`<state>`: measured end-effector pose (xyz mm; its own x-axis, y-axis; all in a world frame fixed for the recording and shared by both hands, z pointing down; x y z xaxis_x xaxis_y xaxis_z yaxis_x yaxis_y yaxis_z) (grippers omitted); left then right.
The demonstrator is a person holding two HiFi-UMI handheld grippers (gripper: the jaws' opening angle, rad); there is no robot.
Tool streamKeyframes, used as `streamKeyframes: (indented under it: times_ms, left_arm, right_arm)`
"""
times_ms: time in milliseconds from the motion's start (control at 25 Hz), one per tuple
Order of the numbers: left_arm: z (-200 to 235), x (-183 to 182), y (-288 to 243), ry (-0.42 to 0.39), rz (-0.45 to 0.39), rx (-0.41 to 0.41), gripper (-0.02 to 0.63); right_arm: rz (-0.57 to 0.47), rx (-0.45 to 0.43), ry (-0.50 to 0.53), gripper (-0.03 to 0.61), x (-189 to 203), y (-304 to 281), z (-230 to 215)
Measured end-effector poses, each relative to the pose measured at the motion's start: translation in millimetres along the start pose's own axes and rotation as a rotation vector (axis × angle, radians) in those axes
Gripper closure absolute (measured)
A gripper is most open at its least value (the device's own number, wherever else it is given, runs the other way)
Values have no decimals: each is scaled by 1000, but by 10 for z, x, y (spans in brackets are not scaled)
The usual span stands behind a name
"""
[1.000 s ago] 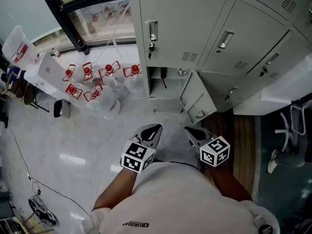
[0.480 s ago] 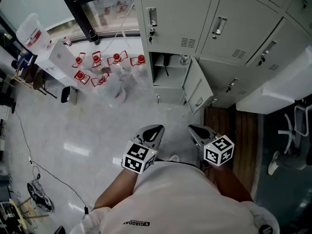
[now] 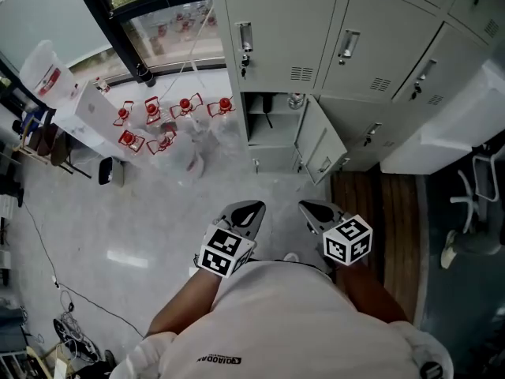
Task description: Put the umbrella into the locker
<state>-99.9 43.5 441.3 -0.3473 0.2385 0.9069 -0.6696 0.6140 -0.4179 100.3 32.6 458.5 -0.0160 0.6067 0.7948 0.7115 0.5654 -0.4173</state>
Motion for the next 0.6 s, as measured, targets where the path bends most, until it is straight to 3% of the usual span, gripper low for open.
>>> streamKeyframes:
  times_ms: [600]
  left_arm:
    - [418,295,237,12,24,54,598]
  right_arm:
    - [-39,66,-28,538,2,-288,354]
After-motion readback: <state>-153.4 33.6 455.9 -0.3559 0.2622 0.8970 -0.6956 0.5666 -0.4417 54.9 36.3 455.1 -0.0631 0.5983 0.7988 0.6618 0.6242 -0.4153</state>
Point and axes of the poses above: the fingertips, and each gripper's own axes: y backward along the fingers, z to its left, x out of its underside, the point moved 8 cm from there along y, backward along the fingers, and after that the axes turned 10 degrees about -y, right-handed, at the moved point
